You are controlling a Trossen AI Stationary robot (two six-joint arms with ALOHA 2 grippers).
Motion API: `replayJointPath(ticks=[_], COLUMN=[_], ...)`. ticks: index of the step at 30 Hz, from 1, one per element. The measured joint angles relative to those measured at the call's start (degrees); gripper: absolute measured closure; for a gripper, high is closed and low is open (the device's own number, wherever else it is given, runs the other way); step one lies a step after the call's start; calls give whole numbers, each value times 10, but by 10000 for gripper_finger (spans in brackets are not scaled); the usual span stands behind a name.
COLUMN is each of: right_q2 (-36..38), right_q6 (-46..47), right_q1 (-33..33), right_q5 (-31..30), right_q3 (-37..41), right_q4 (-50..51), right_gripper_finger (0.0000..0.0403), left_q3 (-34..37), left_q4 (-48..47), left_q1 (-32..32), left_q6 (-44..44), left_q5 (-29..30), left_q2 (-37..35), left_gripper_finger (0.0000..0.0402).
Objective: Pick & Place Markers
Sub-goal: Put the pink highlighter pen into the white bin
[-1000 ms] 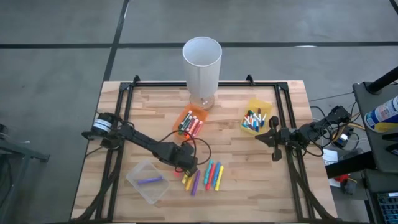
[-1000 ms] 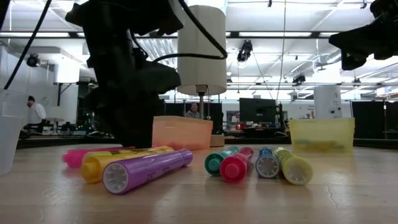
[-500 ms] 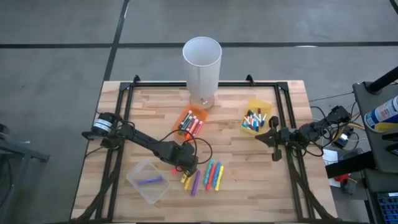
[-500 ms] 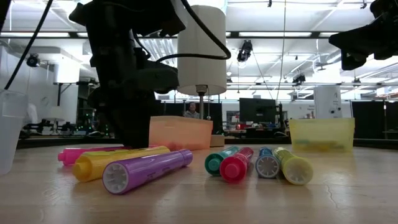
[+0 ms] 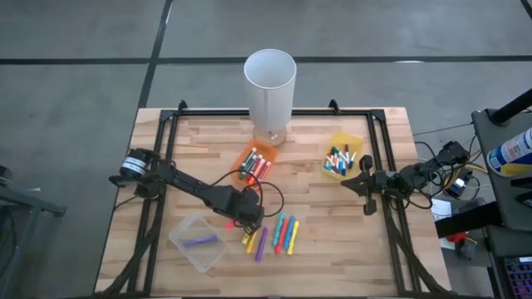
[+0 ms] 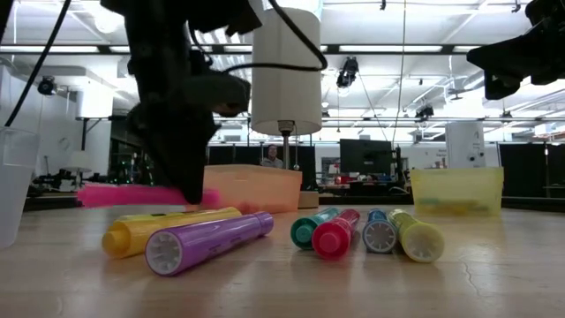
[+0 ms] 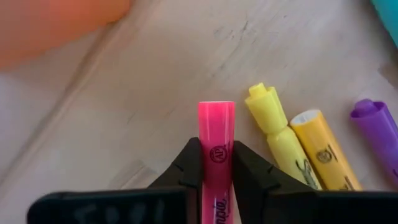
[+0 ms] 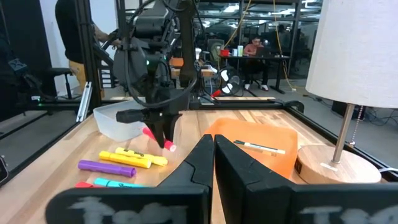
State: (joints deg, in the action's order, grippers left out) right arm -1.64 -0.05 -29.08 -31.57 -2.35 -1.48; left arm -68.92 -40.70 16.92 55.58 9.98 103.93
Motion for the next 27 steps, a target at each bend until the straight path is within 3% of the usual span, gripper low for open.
replayJointPath(ticks=[19, 27], right_q2=[0, 0], right_q6=[0, 0], right_q1=[0, 0], right_q5=[0, 0], right_q3=[0, 0], right_q4=[0, 0], right_gripper_finger=[394, 394], left_q3=[-138, -154], left_q4=[-192, -240], left_q1=[36, 77], left_q6=[-103, -123], left_q5=[18, 30], left_q2=[-5, -32], left_gripper_finger=[352, 351])
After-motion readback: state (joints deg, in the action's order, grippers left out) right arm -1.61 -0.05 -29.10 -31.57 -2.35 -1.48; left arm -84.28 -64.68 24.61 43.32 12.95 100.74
